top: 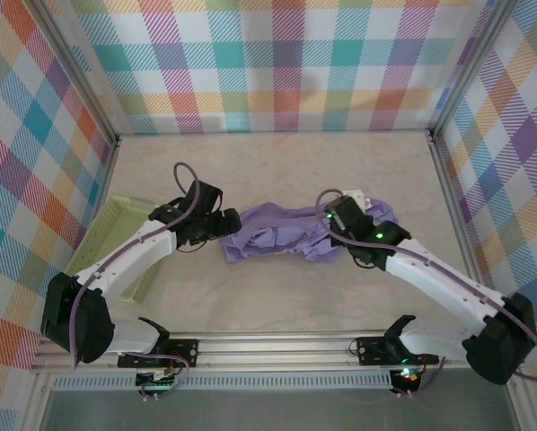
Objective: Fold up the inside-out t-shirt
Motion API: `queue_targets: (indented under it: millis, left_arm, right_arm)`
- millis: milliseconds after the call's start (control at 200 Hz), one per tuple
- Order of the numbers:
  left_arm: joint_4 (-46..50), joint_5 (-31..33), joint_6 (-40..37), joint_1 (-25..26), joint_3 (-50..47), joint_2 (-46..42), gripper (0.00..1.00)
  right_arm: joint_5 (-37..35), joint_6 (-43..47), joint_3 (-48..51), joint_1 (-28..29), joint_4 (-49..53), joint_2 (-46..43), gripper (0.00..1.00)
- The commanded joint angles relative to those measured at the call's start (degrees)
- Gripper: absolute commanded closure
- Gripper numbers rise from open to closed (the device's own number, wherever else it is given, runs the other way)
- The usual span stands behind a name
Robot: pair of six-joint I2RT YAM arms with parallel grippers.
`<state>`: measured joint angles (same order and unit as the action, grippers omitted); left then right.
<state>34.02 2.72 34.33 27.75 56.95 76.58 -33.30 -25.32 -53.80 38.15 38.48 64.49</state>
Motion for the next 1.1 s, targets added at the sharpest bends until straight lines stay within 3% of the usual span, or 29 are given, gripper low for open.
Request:
queue_targets:
  millis: [0, 160, 410, 585, 785, 975, 1100]
  left_arm:
    - [-1.4, -0.6, 2.2, 0.8, -2.7, 0.9, 0.11]
    - [-1.8, 1.9, 5.6, 7.8, -2.9, 0.3, 0.10]
    - [-9.6, -0.9, 9.9, 13.3, -4.6, 5.4, 0.10]
    - [-13.7, -3.0, 10.7, 15.5, -4.5, 9.4, 0.22]
    - [-13.6, -2.4, 9.7, 15.5, -2.6, 13.6, 0.54]
    - [-2.1, 4.7, 2.8, 14.9, 7.8, 14.7, 1.00]
    - [6.4, 10.0, -2.3, 12.5, 16.9, 9.4, 1.00]
  right_arm:
    - [3.4, -3.5, -2.4, -6.6, 6.9, -5.3, 1.00]
    - [9.8, -3.1, -2.0, -14.9, 7.5, -9.5, 1.00]
    - [11.3, -4.9, 0.6, -15.6, 7.3, -11.1, 1.00]
    - [11.4, -4.3, 0.1, -15.9, 7.8, -11.0, 1.00]
    - [11.5, -3.5, -0.4, -16.0, 8.4, -11.0, 1.00]
    - [8.9, -0.7, -6.2, -16.8, 11.6, -11.9, 1.00]
    - [8.8, 3.9, -13.3, -17.1, 13.1, -13.9, 1.00]
